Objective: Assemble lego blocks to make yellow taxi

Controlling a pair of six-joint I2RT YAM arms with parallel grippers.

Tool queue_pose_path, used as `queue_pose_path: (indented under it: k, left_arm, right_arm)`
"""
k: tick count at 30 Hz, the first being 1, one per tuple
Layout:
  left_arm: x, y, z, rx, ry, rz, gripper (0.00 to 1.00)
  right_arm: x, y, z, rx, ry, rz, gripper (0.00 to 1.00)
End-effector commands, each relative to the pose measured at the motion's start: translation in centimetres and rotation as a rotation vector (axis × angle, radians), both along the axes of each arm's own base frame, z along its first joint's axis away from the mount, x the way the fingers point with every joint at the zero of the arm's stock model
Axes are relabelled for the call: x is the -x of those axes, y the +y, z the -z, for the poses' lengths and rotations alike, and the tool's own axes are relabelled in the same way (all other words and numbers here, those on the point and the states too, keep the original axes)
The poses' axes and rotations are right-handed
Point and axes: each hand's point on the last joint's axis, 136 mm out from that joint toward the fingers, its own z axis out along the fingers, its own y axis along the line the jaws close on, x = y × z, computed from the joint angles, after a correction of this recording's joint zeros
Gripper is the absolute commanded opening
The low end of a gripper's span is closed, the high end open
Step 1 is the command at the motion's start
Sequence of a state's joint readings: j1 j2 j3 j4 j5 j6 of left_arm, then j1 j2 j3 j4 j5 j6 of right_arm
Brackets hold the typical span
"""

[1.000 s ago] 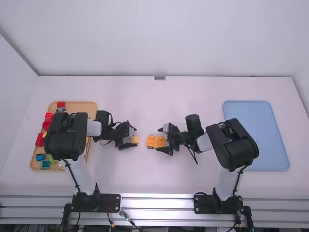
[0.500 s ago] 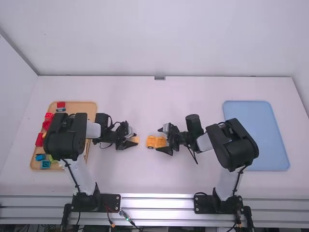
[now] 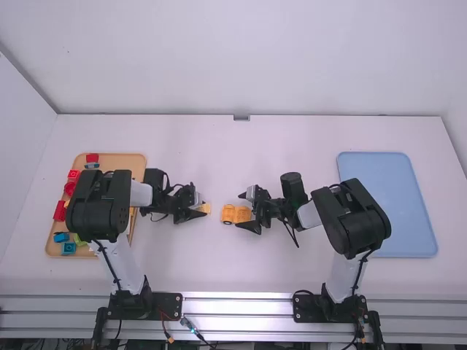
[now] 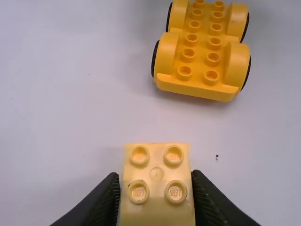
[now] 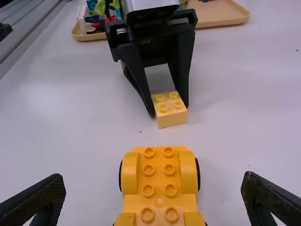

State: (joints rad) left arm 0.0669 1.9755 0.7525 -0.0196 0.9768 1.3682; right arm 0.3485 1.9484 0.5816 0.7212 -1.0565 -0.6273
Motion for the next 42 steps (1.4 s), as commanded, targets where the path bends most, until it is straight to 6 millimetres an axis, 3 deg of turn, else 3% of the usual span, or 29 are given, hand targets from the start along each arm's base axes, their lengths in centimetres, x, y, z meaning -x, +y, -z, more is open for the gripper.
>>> queue_pose_path:
  k: [1, 19, 26, 35, 38, 42]
  left_arm:
    - [1.0, -0.3, 0.6, 0.003, 0.049, -0.003, 0.36]
    - [0.2, 0.0, 0.3, -0.018, 0.060, -0.009, 0.28]
    - [-1.0, 0.0, -1.9, -0.006, 0.083, -0.046, 0.29]
    - [-0.7, -0.7, -5.9, 0.020, 0.028, -0.025, 0.29]
    - [-0.3, -1.7, -6.8, 0.047, 0.024, 0.003, 0.31]
    - [0.3, -2.9, -7.1, 0.069, 0.020, 0.044, 0.26]
  right_arm:
    - [-0.2, 0.2, -0.2, -0.013, 0.002, -0.010, 0.99]
    - [-0.9, -0.1, 0.6, 0.036, 0.025, 0.031, 0.99]
    - [-0.7, -0.1, 0.7, 0.037, 0.030, 0.029, 0.99]
    - [-0.2, -0.6, 1.7, 0.070, 0.033, 0.048, 0.99]
    - [0.2, -0.8, 2.1, 0.080, 0.007, 0.037, 0.99]
    - [0.4, -1.1, 2.7, 0.105, 0.005, 0.050, 0.99]
